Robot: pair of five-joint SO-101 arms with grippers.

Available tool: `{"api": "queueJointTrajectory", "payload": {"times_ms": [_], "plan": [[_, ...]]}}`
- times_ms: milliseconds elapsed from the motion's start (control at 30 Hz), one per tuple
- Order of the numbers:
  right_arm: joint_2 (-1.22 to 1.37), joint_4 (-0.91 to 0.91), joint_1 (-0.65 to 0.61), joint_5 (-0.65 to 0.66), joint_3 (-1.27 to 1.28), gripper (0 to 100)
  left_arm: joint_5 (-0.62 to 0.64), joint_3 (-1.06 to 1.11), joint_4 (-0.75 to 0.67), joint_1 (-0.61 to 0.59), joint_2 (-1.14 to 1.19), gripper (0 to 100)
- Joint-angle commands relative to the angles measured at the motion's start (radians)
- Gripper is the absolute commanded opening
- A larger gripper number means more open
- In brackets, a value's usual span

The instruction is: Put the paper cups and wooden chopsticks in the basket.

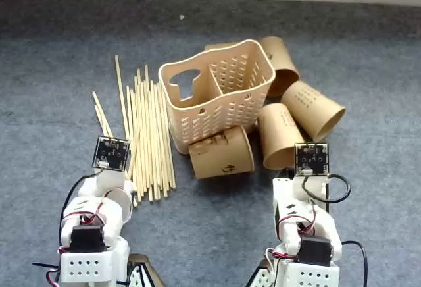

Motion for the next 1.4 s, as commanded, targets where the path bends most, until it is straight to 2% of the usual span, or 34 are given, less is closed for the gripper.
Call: {"api": "queueJointTrajectory", "payload": {"times_ms": [0, 300, 433, 467, 633, 767, 833, 933, 1000, 1133, 1267, 1367], "plan": [[-0.008, 0.001, 0.035, 0.009, 0.153, 1.6, -0.006, 0.018, -0.109, -0.142, -0.012, 1], [-0.008, 0.001, 0.038, 0.012, 0.153, 1.6, -0.006, 0.018, -0.107, -0.147, -0.012, 1], [-0.008, 0.004, 0.038, 0.173, 0.139, 1.6, -0.006, -0.008, -0.107, -0.157, -0.012, 1], [-0.007, 0.005, 0.038, 0.178, 0.12, 1.6, -0.006, -0.024, -0.101, -0.173, -0.01, 1], [-0.001, 0.105, 0.09, 0.153, -0.125, 1.7, -0.075, -0.125, -0.078, -0.24, -0.01, 1], [0.005, 0.243, 0.09, 0.141, -0.398, 1.8, -0.081, -0.269, 0.002, -0.177, -0.004, 1], [0.05, 0.252, 0.091, 0.143, -0.499, 2.5, -0.084, -0.386, 0.074, -0.142, -0.002, 1], [0.225, 0.252, 0.114, 0.138, -0.611, 3.9, -0.157, -0.53, 0.081, -0.128, 0.028, 1], [0.384, 0.246, 0.133, 0.138, -0.711, 3.9, -0.18, -0.621, 0.041, -0.136, 0.122, 2], [0.713, 0.245, 0.133, 0.137, -0.903, 3.9, -0.181, -0.883, 0.049, -0.156, 0.476, 12], [0.917, 0.188, 0.088, 0.137, -0.957, 4.5, -0.176, -1.121, 0.232, -0.139, 0.848, 16], [0.981, 0.074, 0.024, 0.143, -0.889, 4.5, -0.14, -1.181, 0.259, -0.104, 0.977, 15]]}}
